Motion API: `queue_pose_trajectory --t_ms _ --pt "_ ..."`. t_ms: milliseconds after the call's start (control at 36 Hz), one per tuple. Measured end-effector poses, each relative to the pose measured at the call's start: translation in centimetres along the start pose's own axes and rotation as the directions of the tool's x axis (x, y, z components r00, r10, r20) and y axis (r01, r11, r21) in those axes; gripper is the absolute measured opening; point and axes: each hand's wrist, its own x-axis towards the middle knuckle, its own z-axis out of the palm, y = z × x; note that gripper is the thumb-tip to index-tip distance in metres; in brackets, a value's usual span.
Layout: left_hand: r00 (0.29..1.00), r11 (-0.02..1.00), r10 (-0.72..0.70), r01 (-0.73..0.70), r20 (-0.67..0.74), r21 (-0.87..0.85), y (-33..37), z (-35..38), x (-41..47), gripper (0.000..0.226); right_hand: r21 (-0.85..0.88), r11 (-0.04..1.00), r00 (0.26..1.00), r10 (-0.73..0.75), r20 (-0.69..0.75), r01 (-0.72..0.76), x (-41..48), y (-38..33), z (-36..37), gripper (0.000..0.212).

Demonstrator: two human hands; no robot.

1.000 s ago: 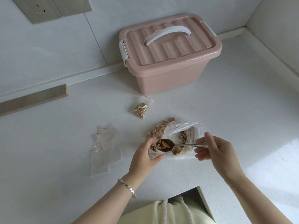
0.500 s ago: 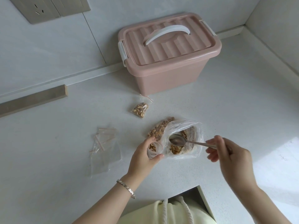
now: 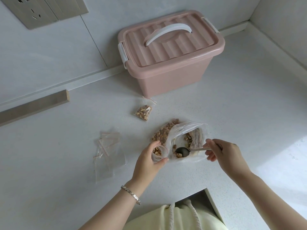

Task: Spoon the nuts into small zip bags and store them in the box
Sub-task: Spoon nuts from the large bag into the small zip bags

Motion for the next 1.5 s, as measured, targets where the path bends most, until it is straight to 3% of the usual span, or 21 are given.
queue_pose_trajectory --t_ms 111,250,500,694,861,944,1028,1111,1167,1250,1333,1417,1472,1500 --pt "1.0 1.0 -0.004 0.004 0.002 -0.007 0.1 0.1 0.0 0.06 0.225 0.949 0.973 0.229 -0.003 -0.222 -0.1 0.7 1.3 0.03" --pt "1.0 1.0 -0.013 0.013 -0.007 -0.01 0.0 0.1 0.0 0.06 0.525 0.742 0.885 0.464 0.046 -0.416 -0.9 1.7 1.9 0.035" --pt "1.0 1.0 -0.006 0.006 0.007 -0.013 0.0 0.0 0.0 0.061 0.65 0.612 0.834 0.548 0.061 -0.45 -2.0 2.3 -0.2 0.036" --pt "1.0 1.0 0.009 -0.008 0.016 -0.005 -0.1 0.0 0.2 0.062 0.65 0.677 0.895 0.445 0.013 -0.346 -2.0 0.7 -2.0 0.037" --pt "0.999 1.0 0.023 -0.023 0.025 0.005 0.1 0.1 0.3 0.062 0.554 0.808 0.959 0.279 -0.055 -0.203 -2.1 -2.9 -1.5 0.036" --pt "1.0 1.0 0.006 -0.006 0.023 -0.006 0.1 0.2 0.3 0.063 0.441 0.893 0.987 0.14 -0.072 -0.095 -2.5 -4.7 -0.4 0.031" --pt "1.0 1.0 -0.016 0.017 0.021 -0.02 0.1 0.2 0.4 0.064 0.22 0.973 0.996 -0.05 -0.071 0.065 -3.1 -5.5 0.9 0.027" --pt "1.0 1.0 -0.021 0.021 0.015 -0.015 0.0 0.4 0.4 0.066 0.032 0.956 0.954 -0.29 -0.072 0.292 -3.5 -5.1 1.6 0.049" --pt "1.0 0.999 -0.022 0.022 0.01 -0.027 -0.1 0.3 0.4 0.065 0.011 0.932 0.929 -0.361 -0.084 0.363 -3.8 -5.0 1.7 0.058" --pt "0.999 0.994 -0.031 0.029 -0.014 -0.105 0.1 0.3 0.3 0.058 0.033 0.926 0.919 -0.37 -0.134 0.377 -3.9 -4.7 1.1 0.059" --pt "0.992 0.963 -0.064 0.032 -0.112 -0.269 0.1 0.2 0.6 0.038 0.063 0.936 0.922 -0.327 -0.209 0.347 -3.9 -4.4 0.2 0.049" --pt "0.933 0.846 -0.284 0.136 -0.221 -0.516 -0.3 -0.4 1.4 0.028 0.083 0.945 0.92 -0.284 -0.269 0.316 -3.9 -4.1 -0.6 0.039" --pt "0.888 0.821 -0.372 0.178 -0.272 -0.542 -1.0 -0.8 1.8 0.031 0.096 0.953 0.925 -0.25 -0.286 0.288 -3.9 -4.0 -1.0 0.041" --pt "0.9 0.855 -0.33 0.158 -0.284 -0.494 -1.1 -1.1 1.9 0.033 0.105 0.956 0.929 -0.233 -0.288 0.273 -4.0 -4.0 -1.0 0.042"
